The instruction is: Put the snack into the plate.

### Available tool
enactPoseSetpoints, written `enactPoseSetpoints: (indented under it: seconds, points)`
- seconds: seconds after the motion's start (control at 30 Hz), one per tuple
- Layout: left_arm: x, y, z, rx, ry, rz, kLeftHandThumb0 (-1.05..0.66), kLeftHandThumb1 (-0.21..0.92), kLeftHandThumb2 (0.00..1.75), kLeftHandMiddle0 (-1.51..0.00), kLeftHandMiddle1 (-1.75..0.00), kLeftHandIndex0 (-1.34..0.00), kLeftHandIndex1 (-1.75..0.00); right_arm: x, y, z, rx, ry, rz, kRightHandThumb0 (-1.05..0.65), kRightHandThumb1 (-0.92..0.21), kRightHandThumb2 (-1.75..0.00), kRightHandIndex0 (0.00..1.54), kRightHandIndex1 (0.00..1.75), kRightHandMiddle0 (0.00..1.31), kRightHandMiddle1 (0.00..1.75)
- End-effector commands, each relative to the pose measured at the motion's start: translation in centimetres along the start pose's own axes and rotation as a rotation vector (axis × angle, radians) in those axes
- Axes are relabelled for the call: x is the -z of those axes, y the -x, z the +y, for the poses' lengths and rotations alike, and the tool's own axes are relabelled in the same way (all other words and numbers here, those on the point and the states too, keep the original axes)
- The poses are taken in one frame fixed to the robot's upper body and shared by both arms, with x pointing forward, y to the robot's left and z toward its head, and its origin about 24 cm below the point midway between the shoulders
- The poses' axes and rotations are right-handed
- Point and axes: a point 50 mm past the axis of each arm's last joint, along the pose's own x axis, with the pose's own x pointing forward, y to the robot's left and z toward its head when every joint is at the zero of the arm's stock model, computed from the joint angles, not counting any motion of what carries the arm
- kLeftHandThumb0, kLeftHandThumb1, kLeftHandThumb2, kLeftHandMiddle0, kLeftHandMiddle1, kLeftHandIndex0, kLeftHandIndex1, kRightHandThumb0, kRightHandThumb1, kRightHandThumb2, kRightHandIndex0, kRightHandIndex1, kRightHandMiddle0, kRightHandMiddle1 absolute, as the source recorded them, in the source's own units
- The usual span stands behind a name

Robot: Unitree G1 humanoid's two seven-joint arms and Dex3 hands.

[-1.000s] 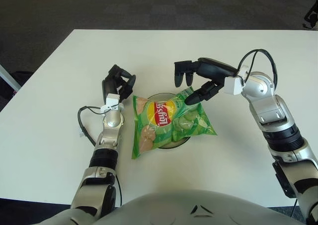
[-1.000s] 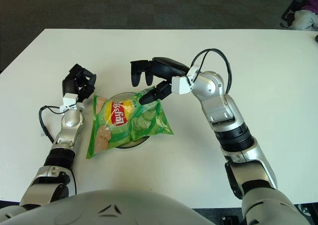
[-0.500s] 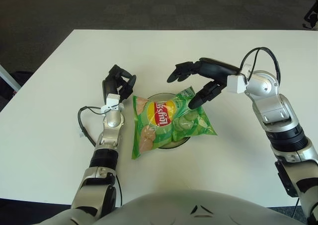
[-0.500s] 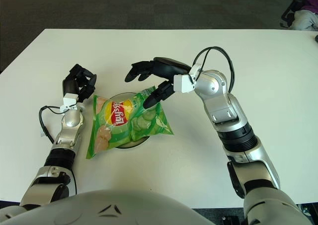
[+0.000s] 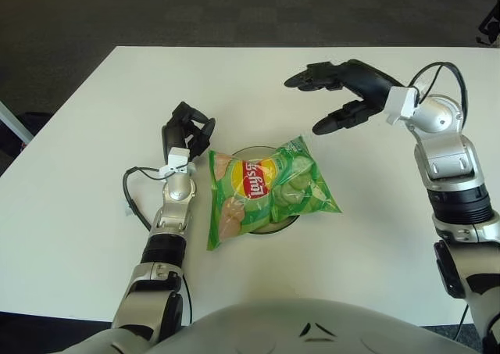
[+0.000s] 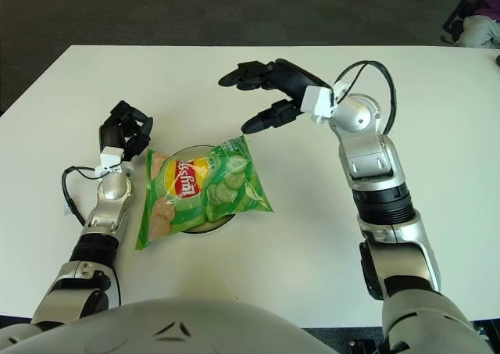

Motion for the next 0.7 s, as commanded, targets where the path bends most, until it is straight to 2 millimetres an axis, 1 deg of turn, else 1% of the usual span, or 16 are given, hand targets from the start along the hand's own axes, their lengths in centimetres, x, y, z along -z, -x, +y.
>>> enactPoseSetpoints:
  seconds: [0.0,0.2,0.43,0.5,0.67]
  points:
    - [0.9,0.9,0.1,0.005,-0.01,0.04,-0.24,0.92,0.27,-0.96,-1.75,-0.75,-1.75,0.4,0.3,-0.3,0.099,-0.073,0.023,-0.48,-0.89,0.0,0.6,0.01,0.57,0.2]
    - [0.9,0.9,0.1,0.004,-0.01,0.04,-0.24,0.92,0.27,-0.96,-1.75,-0.75,-1.75,2.1,1.1,-0.1,0.228,-0.121,0.027,-0.44,-0.89,0.0,0.62,0.02,0.61,0.2]
    - [1.0,0.8,0.2,0.004,-0.009,0.04,-0.25,0.92,0.27,-0.96,-1.75,-0.75,-1.75,3.9,2.1,0.5,0.357,-0.218,0.052,-0.41,-0.9,0.0,0.67,0.03,0.66,0.22]
    - [1.0,0.8,0.2,0.005,-0.009,0.04,-0.25,0.92,0.27,-0.96,-1.75,-0.75,-1.75,4.3,2.4,0.6,0.38,-0.233,0.055,-0.4,-0.9,-0.01,0.71,0.05,0.68,0.23]
    - [1.0,0.8,0.3,0.006,-0.009,0.042,-0.25,0.92,0.27,-0.96,-1.75,-0.76,-1.75,5.2,3.3,0.8,0.476,-0.343,0.088,-0.37,-0.92,-0.01,0.83,0.07,0.7,0.27]
